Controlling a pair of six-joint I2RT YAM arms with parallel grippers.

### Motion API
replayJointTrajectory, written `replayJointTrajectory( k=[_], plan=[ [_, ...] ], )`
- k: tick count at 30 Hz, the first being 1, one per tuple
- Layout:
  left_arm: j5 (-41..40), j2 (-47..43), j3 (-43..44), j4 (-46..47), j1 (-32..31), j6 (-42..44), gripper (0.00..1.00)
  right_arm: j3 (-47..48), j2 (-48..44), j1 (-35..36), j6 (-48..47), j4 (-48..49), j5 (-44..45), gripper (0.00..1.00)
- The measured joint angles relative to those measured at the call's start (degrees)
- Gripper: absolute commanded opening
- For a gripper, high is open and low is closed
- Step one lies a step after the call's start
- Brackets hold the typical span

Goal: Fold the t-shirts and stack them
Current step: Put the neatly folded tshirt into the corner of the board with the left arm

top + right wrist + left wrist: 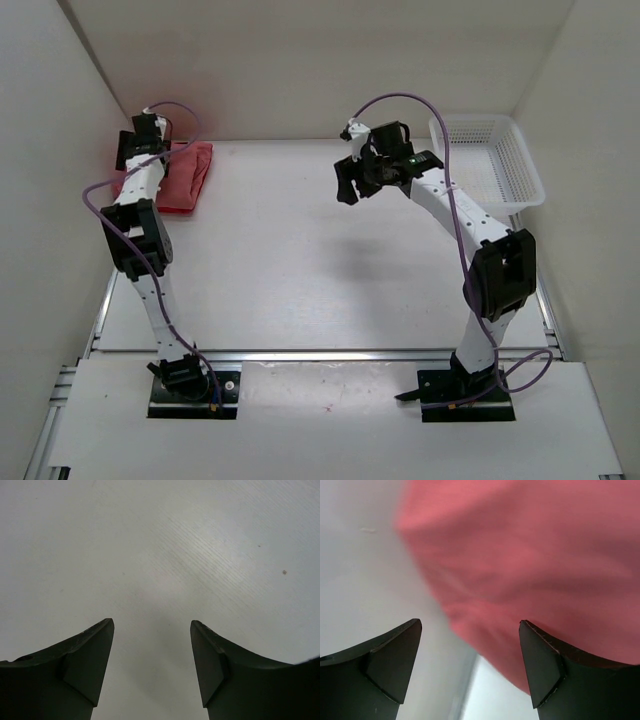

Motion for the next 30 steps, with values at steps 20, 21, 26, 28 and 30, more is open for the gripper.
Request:
replayJointTrajectory(
  k=[20,21,26,28,30],
  plan=[
    [31.54,-25.97,-21.07,-19.23,5.22,-20.35,0.99,5.01,-5.31,-14.78,-1.07,-34.49,4.07,0.78],
    [31.45,-26.62,-21.99,-18.99,6.05,-20.61,0.98,6.12,-5.31,-15.87,-0.72,-35.41,4.35,0.78],
    [31.47,-33.44,-31.36,-18.58,6.78,-21.2,0.99,7.63,-7.58,-16.83,0.26,-36.63,7.93,0.79],
    [31.5,-37.42,-34.56,-18.69,6.95,-21.16,0.99,6.4,-9.42,-15.23,0.42,-36.68,9.51,0.79],
    [31.52,-40.81,-36.0,-18.6,7.82,-21.18,0.98,5.14,-11.08,-13.25,0.57,-36.85,11.21,0.78]
  ],
)
